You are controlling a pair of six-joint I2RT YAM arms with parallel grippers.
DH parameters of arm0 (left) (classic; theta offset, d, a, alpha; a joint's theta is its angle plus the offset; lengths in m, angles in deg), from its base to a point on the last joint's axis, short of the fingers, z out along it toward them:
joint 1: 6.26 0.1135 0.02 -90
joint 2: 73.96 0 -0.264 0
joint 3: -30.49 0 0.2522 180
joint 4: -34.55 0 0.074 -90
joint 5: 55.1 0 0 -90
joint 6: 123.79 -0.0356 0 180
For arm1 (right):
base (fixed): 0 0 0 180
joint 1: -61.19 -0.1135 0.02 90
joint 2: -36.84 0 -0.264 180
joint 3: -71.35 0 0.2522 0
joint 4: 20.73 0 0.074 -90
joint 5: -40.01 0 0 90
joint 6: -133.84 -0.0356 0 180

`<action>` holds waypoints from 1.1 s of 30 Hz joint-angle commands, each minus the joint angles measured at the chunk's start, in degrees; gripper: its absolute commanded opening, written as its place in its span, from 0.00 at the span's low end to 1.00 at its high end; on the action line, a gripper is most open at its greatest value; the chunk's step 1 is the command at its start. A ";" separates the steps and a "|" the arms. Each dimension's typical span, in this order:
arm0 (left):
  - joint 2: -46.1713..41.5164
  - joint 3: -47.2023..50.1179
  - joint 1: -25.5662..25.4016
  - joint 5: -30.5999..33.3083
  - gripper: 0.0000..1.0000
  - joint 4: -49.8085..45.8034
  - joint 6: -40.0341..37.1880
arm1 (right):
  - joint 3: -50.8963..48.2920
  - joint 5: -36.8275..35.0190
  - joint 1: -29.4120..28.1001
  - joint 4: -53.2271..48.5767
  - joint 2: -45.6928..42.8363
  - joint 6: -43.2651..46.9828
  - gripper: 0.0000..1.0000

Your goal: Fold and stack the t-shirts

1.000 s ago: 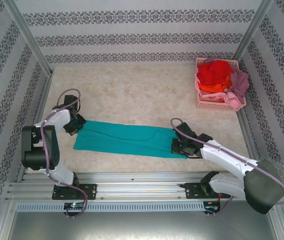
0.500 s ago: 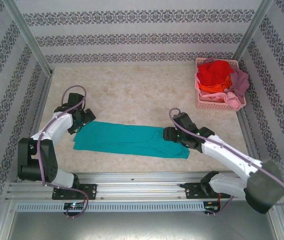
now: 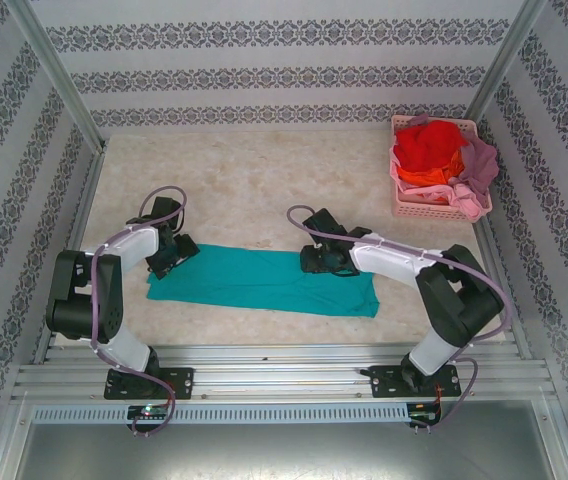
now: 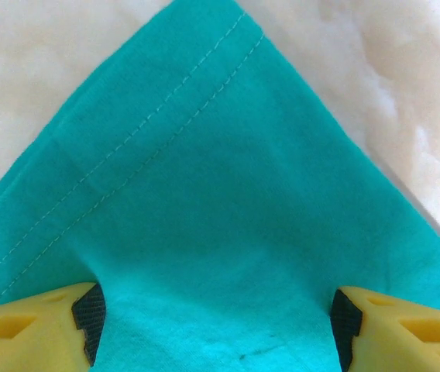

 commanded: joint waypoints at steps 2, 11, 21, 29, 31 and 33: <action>1.22 0.81 -0.14 0.22 0.77 1.89 0.51 | 0.79 0.98 -0.49 -1.09 -0.28 1.96 0.32; 2.43 1.56 -0.14 -0.39 0.77 3.08 0.61 | -2.16 1.98 -3.14 -2.14 -3.62 0.68 0.11; 0.84 0.98 -0.31 0.67 0.80 3.51 -1.25 | -6.53 -8.77 -3.10 0.47 -11.31 -2.03 0.76; 5.09 -3.46 -0.93 -4.23 0.82 5.11 -2.80 | -19.09 -11.77 -3.32 3.23 -22.55 -11.84 0.70; 7.82 -5.26 -0.88 -3.82 0.82 4.71 -3.44 | -22.35 -10.17 -3.28 4.53 -23.98 -14.23 0.61; 10.56 -6.46 -0.84 -2.94 0.81 3.69 -3.68 | -24.22 -9.26 -3.20 5.57 -24.04 -15.90 0.52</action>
